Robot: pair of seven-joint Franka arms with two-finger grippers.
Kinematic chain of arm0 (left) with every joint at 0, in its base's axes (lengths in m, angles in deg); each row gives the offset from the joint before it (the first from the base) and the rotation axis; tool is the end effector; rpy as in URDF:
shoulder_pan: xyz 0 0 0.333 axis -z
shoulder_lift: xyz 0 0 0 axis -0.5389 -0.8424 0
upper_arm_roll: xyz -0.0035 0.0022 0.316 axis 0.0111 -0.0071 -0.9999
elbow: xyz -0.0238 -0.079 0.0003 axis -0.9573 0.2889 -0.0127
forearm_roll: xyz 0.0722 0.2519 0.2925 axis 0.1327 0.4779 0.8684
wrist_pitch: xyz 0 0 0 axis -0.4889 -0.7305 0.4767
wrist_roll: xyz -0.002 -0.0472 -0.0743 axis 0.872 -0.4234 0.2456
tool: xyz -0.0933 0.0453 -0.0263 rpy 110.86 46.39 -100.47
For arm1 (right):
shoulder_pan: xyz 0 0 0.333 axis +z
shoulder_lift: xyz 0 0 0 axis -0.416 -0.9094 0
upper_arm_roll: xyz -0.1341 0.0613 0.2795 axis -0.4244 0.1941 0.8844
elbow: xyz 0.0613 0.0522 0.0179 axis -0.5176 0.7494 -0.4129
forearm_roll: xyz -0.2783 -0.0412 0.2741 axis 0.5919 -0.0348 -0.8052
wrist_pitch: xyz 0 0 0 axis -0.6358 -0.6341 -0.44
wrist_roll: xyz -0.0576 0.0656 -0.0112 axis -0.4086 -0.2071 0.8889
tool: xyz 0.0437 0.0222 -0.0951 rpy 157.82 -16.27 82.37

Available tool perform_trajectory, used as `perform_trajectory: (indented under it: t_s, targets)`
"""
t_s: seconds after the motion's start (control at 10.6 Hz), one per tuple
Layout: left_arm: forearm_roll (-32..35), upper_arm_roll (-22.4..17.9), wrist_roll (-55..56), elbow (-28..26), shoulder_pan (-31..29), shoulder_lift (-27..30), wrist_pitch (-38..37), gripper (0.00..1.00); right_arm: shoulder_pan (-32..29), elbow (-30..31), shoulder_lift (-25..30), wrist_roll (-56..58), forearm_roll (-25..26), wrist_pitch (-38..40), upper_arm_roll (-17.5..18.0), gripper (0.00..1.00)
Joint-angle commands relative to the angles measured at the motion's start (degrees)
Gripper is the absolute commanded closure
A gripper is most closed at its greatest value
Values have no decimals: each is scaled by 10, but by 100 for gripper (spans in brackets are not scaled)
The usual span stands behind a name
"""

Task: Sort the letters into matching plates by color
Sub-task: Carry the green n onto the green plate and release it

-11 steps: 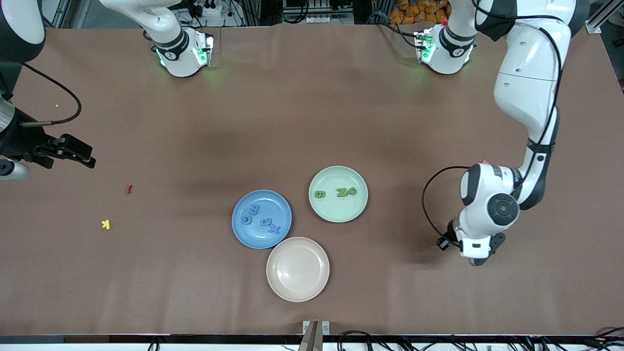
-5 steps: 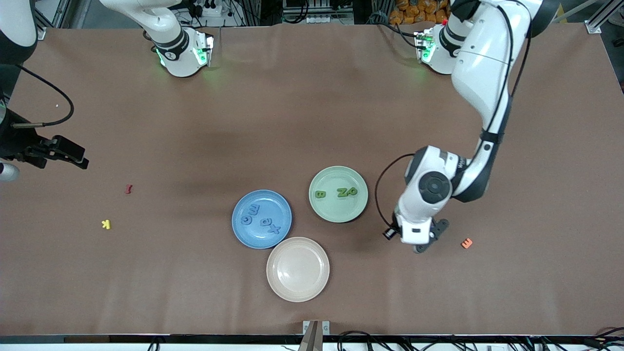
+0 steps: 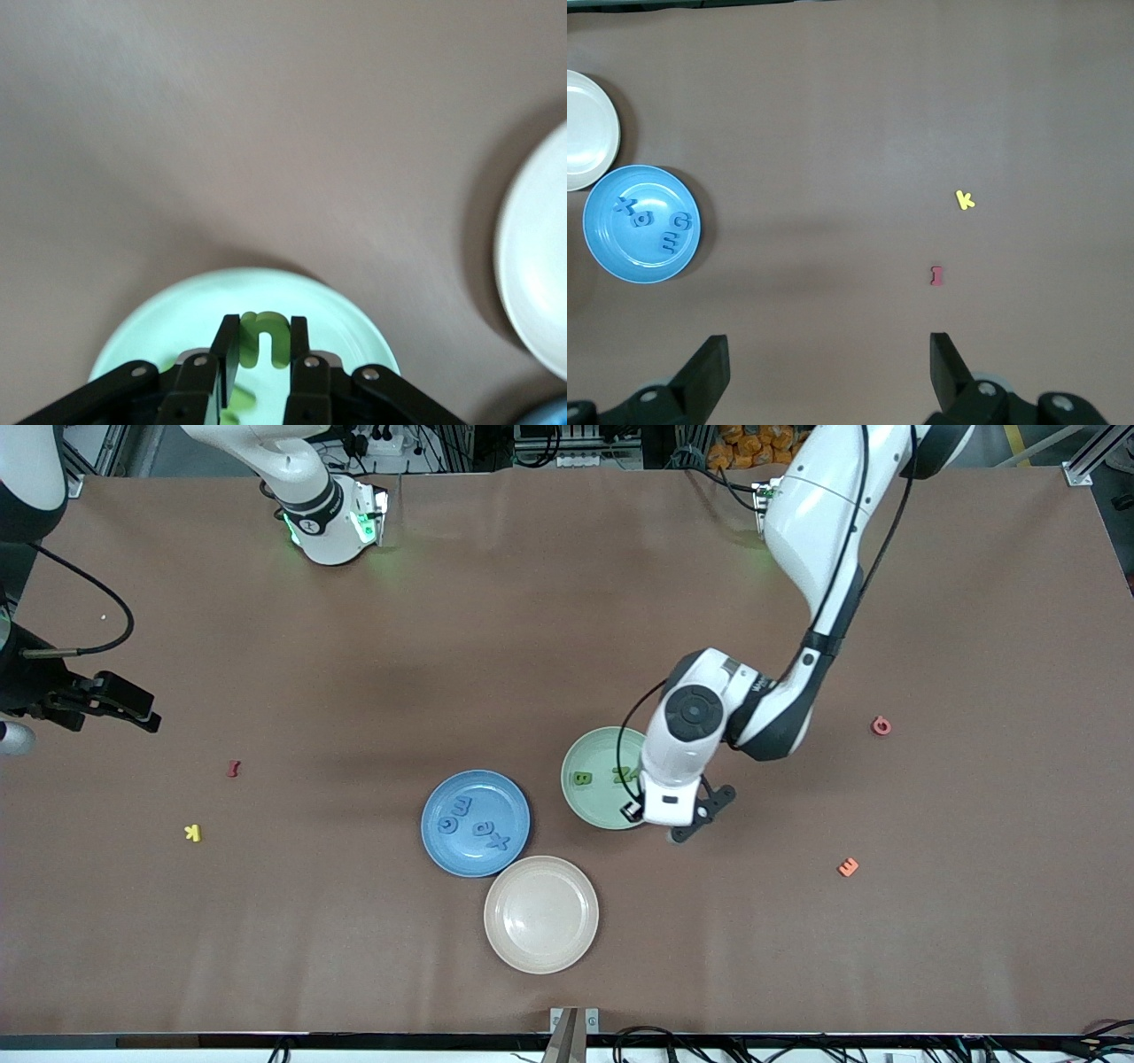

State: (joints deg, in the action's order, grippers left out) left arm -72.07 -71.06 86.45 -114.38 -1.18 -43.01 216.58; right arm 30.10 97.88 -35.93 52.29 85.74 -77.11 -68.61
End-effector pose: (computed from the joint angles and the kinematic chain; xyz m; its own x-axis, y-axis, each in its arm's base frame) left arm 0.6056 -0.4070 0.2502 0.7814 0.6225 0.0426 0.6155 -0.7802 0.1112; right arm 0.6067 -0.0006 0.6022 0.9974 -0.0443 0.0571 -0.0430 -0.9988 -0.0246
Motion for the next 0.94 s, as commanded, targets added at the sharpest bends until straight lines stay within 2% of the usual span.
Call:
perform_trajectory:
  t_s: [0.0,0.09,0.19,0.28,0.56,0.85]
  targets:
    - [-10,-9,32,-7,45,17,-11,100,-4,4,2,0,-1,-2,2,0]
    - [-8,-9,37,-7,61,17,-11,100,-5,4,2,0,-1,-2,2,0]
    - [-3,-10,33,-8,70,17,-14,26,-6,4,1,0,-1,-3,2,0]
    - [18,-11,31,-8,77,16,-25,0,-7,4,1,0,-1,-4,2,0]
    - [30,-15,-34,-8,45,27,-69,0,-7,4,-3,2,-1,-12,2,0]
    - [29,-15,-163,-11,-33,64,-133,0,-5,4,-3,3,-1,-8,2,0]
